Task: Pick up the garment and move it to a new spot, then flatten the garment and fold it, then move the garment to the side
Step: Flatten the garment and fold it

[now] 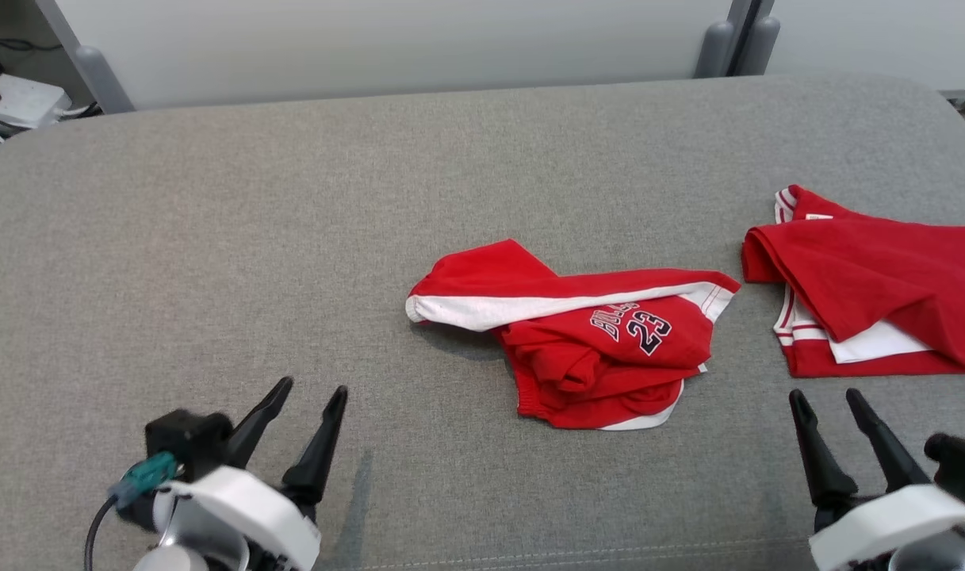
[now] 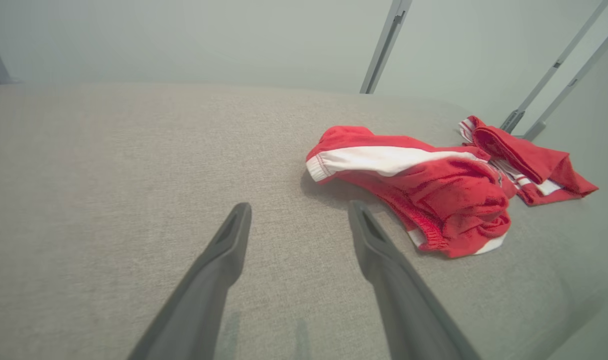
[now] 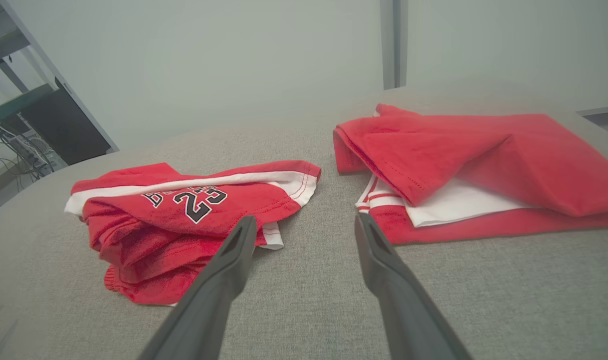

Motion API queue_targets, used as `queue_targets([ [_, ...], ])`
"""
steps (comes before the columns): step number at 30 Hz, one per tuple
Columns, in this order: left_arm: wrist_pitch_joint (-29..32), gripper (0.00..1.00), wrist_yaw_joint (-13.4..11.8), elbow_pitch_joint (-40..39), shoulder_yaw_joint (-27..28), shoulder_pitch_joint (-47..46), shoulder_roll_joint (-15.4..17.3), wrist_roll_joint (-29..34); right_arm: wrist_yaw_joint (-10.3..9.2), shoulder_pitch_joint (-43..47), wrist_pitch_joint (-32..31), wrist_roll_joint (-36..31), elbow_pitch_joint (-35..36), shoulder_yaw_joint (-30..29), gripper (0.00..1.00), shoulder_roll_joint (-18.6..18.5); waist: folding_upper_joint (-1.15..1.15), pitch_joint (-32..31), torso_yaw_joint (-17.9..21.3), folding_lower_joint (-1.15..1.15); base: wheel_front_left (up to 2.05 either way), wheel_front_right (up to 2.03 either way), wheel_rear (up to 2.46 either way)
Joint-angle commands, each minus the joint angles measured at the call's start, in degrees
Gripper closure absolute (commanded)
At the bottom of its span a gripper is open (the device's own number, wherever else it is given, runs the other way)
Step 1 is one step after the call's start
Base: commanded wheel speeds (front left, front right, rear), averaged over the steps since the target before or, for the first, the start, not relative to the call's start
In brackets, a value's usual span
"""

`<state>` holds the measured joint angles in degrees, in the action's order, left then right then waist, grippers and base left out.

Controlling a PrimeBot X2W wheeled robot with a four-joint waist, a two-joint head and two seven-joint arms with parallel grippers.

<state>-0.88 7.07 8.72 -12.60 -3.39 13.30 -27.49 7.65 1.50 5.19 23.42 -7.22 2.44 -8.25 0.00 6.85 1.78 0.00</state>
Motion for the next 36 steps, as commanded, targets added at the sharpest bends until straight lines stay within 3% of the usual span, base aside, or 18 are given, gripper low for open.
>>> queue_targets([
  [1, 0.56, 0.00, 0.35, -1.24, 1.12, -4.59, 1.01, -1.02, -0.16, -3.43, -0.67, 0.88, 0.72, 1.46, 0.00, -2.04, 0.00, 1.73, 0.05, 0.00, 0.00, 0.00, 0.00],
  [12, 7.32, 0.00, 0.41, 7.64, -13.74, -22.69, 6.01, -16.79, -0.16, -21.45, -7.39, 9.41, -10.65, 9.09, 0.00, -9.15, 0.00, 9.02, 0.70, 0.00, 0.00, 0.00, 0.00],
  [24, 8.18, 0.00, 0.41, 15.65, -25.03, -34.34, 8.60, -29.28, -0.16, -32.95, -9.00, 16.56, -21.30, 18.44, 0.00, -11.57, 0.00, 12.60, 0.33, 0.00, 0.00, 0.00, 0.00],
  [36, 5.43, 0.00, 0.41, 18.63, -36.14, -41.64, 9.68, -36.49, -0.16, -38.38, -7.03, 21.39, -26.26, 25.95, 0.00, -12.52, 0.00, 14.85, 0.43, 0.00, 0.00, 0.00, 0.00],
])
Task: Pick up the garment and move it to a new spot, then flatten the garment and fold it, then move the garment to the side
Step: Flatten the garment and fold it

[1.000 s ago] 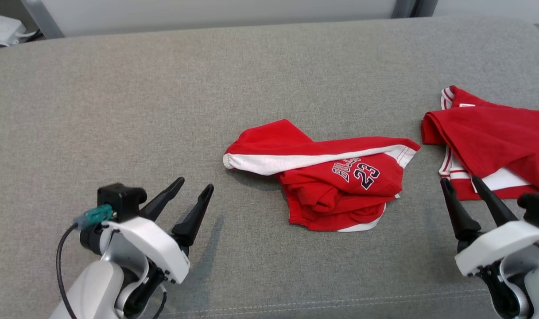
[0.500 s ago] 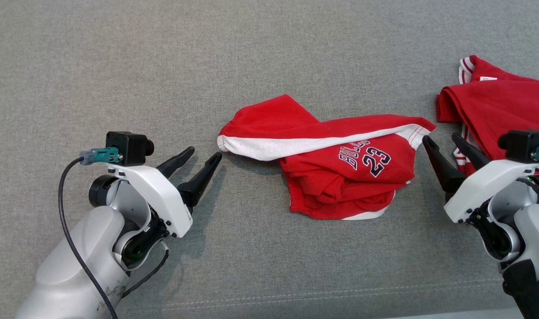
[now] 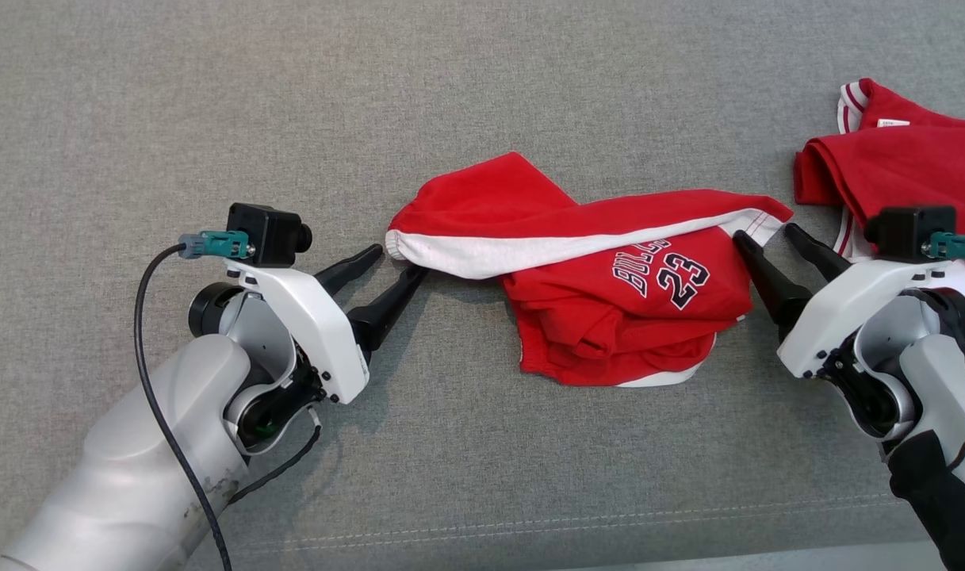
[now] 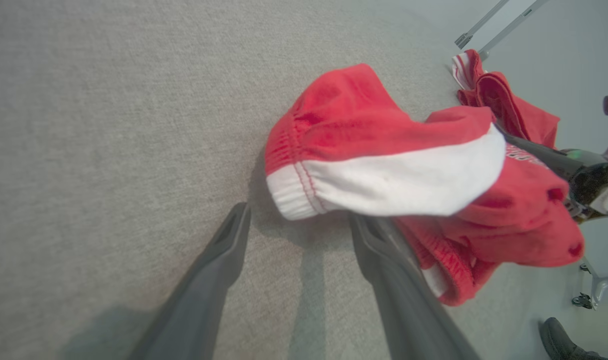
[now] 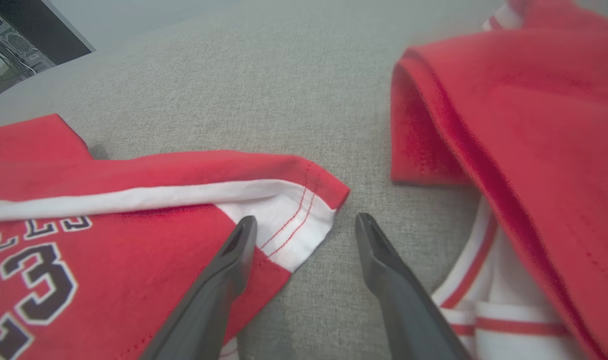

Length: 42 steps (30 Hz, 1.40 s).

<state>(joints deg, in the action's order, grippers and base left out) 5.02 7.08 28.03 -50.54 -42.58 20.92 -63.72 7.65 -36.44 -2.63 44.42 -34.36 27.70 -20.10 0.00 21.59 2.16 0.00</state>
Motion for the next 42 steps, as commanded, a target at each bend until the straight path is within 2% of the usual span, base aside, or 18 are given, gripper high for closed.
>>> queue_targets([
  [1, -0.55, 0.00, 0.40, -0.50, 1.02, -2.97, 2.10, -0.99, -0.16, -0.92, 0.86, 0.70, 0.65, 1.54, 0.00, -0.66, 0.00, 0.25, 0.11, 0.00, 0.00, 0.00, 0.00],
  [8, -4.92, 0.00, 0.40, -0.77, -4.87, -6.72, 3.27, -1.95, -0.16, -3.58, 2.21, 3.24, -1.66, 5.65, 0.00, -0.63, 0.00, 0.95, 0.26, 0.00, 0.00, 0.00, 0.00],
  [9, -5.60, 0.01, 0.40, -1.13, -5.92, -7.10, 3.49, -2.02, -0.16, -3.79, 2.35, 3.66, -2.00, 6.22, 0.38, -0.63, 0.00, 0.95, 0.24, 0.00, 0.00, 0.00, 0.00],
  [10, -6.34, 0.57, 0.40, -1.41, -6.99, -7.52, 3.82, -1.94, -0.16, -3.97, 2.60, 4.08, -2.31, 6.71, 1.00, -0.68, 0.00, 0.98, 0.21, 0.00, 0.00, 0.00, 0.00],
  [11, -7.15, 1.00, 0.40, -1.67, -7.89, -7.82, 4.14, -2.05, -0.16, -4.09, 2.99, 4.48, -2.62, 7.08, 1.00, -0.73, 0.00, 0.99, 0.17, 0.00, 0.00, 0.00, 0.00],
  [16, -10.59, 1.00, 0.40, -3.66, -12.58, -8.50, 6.31, -1.65, -0.16, -2.68, 5.69, 6.45, -2.45, 8.63, 1.00, -1.91, 0.00, 0.76, -0.21, 0.00, 0.00, 0.00, 0.00],
  [20, -13.20, 1.00, 0.34, -5.45, -15.48, -7.46, 8.84, 1.23, -0.16, 1.77, 8.27, 8.15, 1.77, 9.77, 1.00, -4.18, 0.00, 0.35, -0.67, 0.00, 0.00, 0.00, 0.00],
  [22, -13.60, 1.00, -1.24, -7.94, -16.58, -5.60, 10.30, 2.63, -0.16, 5.46, 9.41, 9.36, 5.67, 9.98, 1.00, -5.77, 0.00, 0.09, -0.78, 0.00, 0.00, 0.00, 0.00],
  [24, -13.60, 1.00, -4.04, -12.51, -17.55, -2.92, 12.39, 3.61, -0.16, 10.08, 10.66, 10.12, 9.89, 9.11, 1.00, -8.04, 0.00, -0.12, -1.00, 0.00, 0.00, 0.00, 0.00],
  [28, -12.24, 1.00, -9.86, -25.99, -18.54, 3.25, 18.56, 3.06, -0.16, 21.30, 11.25, 12.54, 20.83, 3.74, 1.00, -12.58, 0.00, -0.03, -1.72, 0.00, 0.00, 0.00, 0.00],
  [30, -10.37, 1.00, -10.50, -33.02, -18.46, 4.50, 22.06, 1.36, -0.16, 25.09, 8.21, 13.04, 26.07, 1.16, 1.00, -14.87, 0.00, 0.35, -1.90, 0.00, 0.00, 0.00, 0.00],
  [31, -9.10, 1.00, -9.69, -36.01, -17.94, 4.37, 23.59, -0.57, -0.16, 25.26, 5.63, 12.98, 28.56, 0.63, 1.00, -15.77, 0.00, 0.51, -1.88, 0.00, 0.00, 0.00, 0.00],
  [33, -5.68, 1.00, -5.70, -39.51, -15.71, 1.42, 26.34, -5.60, -0.16, 20.99, -1.21, 14.01, 31.97, 0.44, 1.00, -16.37, 0.00, 0.93, -1.48, 0.00, 0.00, 0.00, 0.00],
  [34, -5.68, 1.00, -5.70, -39.51, -15.71, 1.42, 26.34, -5.60, -0.16, 20.99, -1.21, 14.01, 31.97, 0.44, 1.00, -16.37, 0.00, 0.93, -1.48, 0.00, 0.00, 0.00, 0.00],
  [36, -0.40, 1.00, -2.27, -38.19, -11.71, -4.54, 28.29, -13.05, -0.16, 10.39, -9.35, 13.75, 30.66, 1.24, 1.00, -15.55, 0.00, 0.67, -0.59, 0.00, 0.00, 0.00, 0.00],
  [38, 6.08, 1.00, -0.94, -32.18, -7.19, -12.66, 28.30, -20.62, -0.16, -3.98, -14.06, 12.13, 25.60, 1.08, 1.00, -12.15, 0.00, -0.27, 0.17, 0.00, 0.00, 0.00, 0.00],
  [41, 11.68, 1.00, -0.75, -20.10, -0.23, -26.27, 26.15, -26.43, -0.16, -26.05, -10.00, 5.47, 16.52, 0.04, 1.00, -6.07, 0.00, -1.94, 1.30, 0.00, 0.00, 0.00, 0.00],
  [42, 12.68, 1.00, -1.04, -16.75, 0.85, -31.10, 25.87, -24.93, -0.16, -32.23, -7.36, 2.64, 13.33, 0.02, 1.00, -4.60, 0.00, -2.41, 1.61, 0.00, 0.00, 0.00, 0.00],
])
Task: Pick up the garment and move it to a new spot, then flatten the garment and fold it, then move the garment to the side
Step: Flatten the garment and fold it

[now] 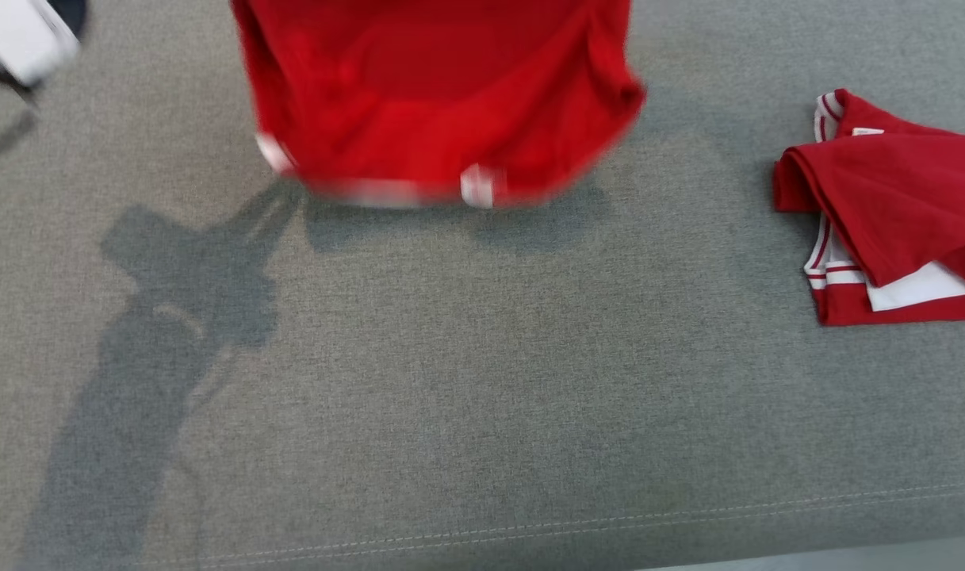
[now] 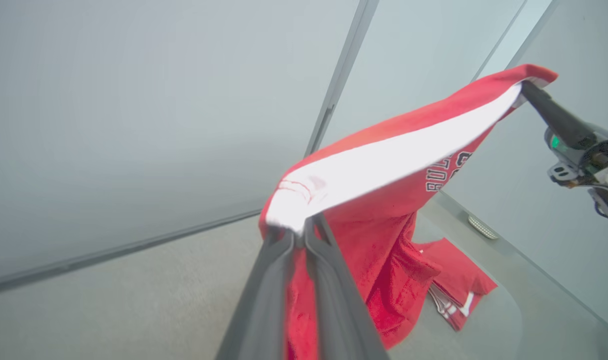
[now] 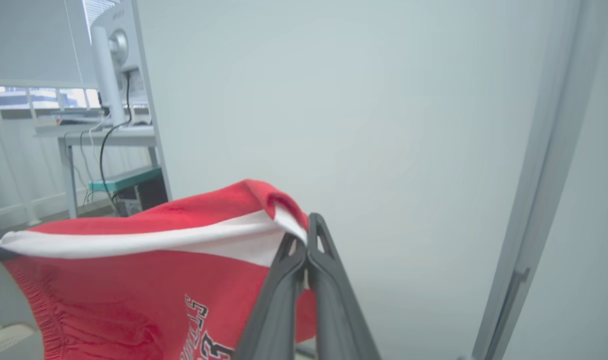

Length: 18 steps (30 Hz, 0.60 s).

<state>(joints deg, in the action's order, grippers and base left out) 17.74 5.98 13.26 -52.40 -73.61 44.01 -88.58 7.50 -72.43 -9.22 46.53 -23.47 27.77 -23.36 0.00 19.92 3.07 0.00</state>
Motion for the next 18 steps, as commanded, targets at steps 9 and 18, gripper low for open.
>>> queue_targets([
  [9, -8.18, 1.00, 1.30, 2.19, -2.04, -8.06, -0.86, 16.56, -0.01, -3.97, 7.44, -1.14, -5.99, 7.86, 1.00, 2.03, 0.00, -1.98, -1.77, 0.00, 0.00, 0.00, 0.00],
  [18, -28.52, 1.00, 1.47, 9.13, -11.80, 20.66, -8.82, 18.54, -0.01, 27.98, 15.07, 8.71, -1.04, 15.30, 1.00, -1.48, 0.00, 1.86, -4.99, 0.00, 0.00, 0.00, 0.00],
])
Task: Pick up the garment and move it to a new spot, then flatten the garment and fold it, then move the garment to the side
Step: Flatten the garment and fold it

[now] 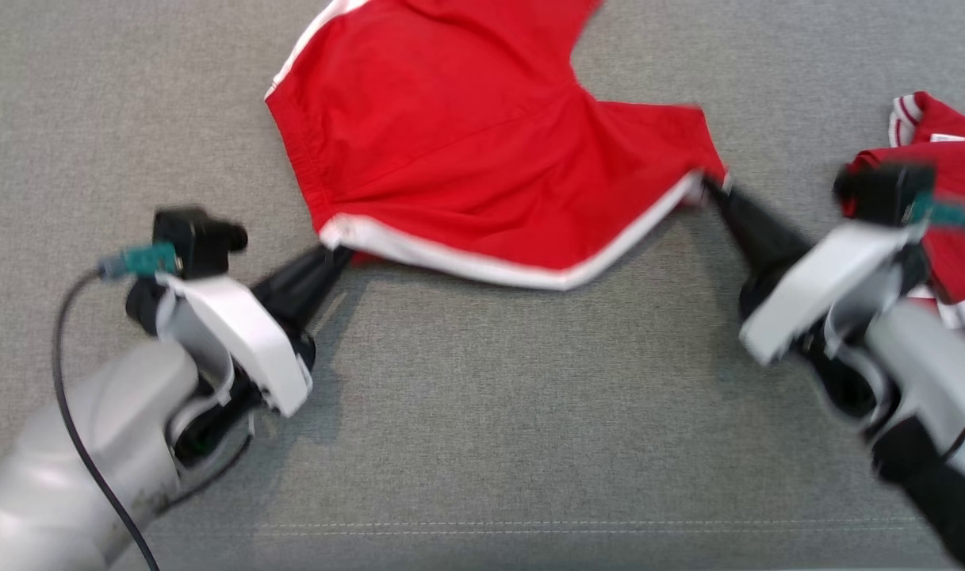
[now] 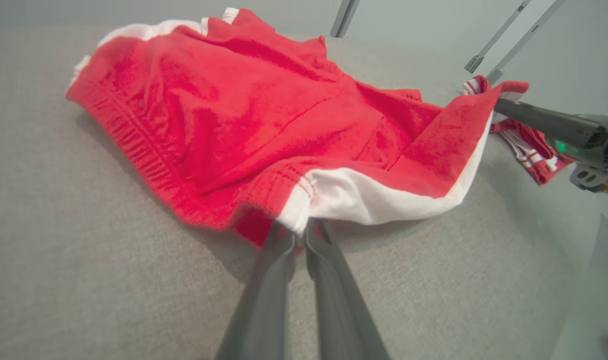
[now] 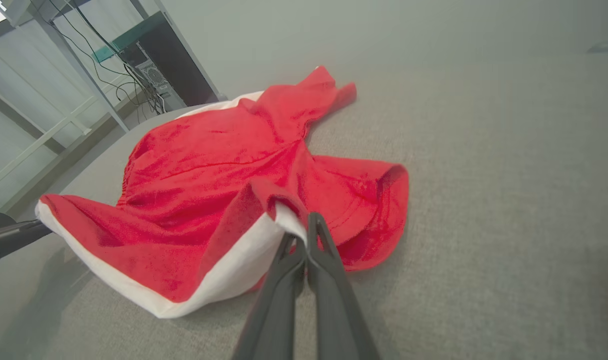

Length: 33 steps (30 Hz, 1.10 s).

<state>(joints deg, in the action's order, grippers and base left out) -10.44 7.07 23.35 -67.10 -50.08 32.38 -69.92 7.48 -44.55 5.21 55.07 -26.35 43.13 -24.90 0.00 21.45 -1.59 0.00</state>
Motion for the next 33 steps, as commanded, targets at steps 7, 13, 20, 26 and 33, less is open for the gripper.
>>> queue_targets([
  [7, -4.16, 1.00, 0.40, 2.87, 2.47, 6.27, 1.61, 0.46, 0.01, 14.99, 5.67, 4.29, 5.98, -1.90, 1.00, -0.31, 0.00, -1.09, 0.15, 0.00, 0.00, 0.00, 0.00],
  [13, -4.50, 1.00, -2.21, 0.88, 5.79, 11.35, 4.18, 1.49, 0.01, 23.87, 5.93, 3.15, 10.40, -6.26, 1.00, 0.00, 0.00, -2.87, 0.43, 0.00, 0.00, 0.00, 0.00],
  [20, -4.54, 1.00, -4.25, -4.10, 9.49, 17.03, 6.39, 1.14, 0.01, 29.82, 3.11, 0.57, 14.64, -10.71, 1.00, 1.97, 0.00, -3.76, 0.30, 0.00, 0.00, 0.00, 0.00],
  [26, -3.62, 0.00, -5.68, -5.69, 10.33, 20.70, 5.99, -2.24, 0.01, 33.61, -1.96, -3.80, 17.20, -15.43, 0.00, 4.61, 0.00, -3.91, -0.03, 0.00, 0.00, 0.00, 0.00],
  [33, -4.03, 0.00, -7.60, -7.57, 12.77, 25.09, 6.38, -5.29, 0.01, 37.45, -5.97, -6.85, 22.52, -19.70, 0.00, 4.28, 0.00, -6.21, -0.44, 0.00, 0.00, 0.00, 0.00],
])
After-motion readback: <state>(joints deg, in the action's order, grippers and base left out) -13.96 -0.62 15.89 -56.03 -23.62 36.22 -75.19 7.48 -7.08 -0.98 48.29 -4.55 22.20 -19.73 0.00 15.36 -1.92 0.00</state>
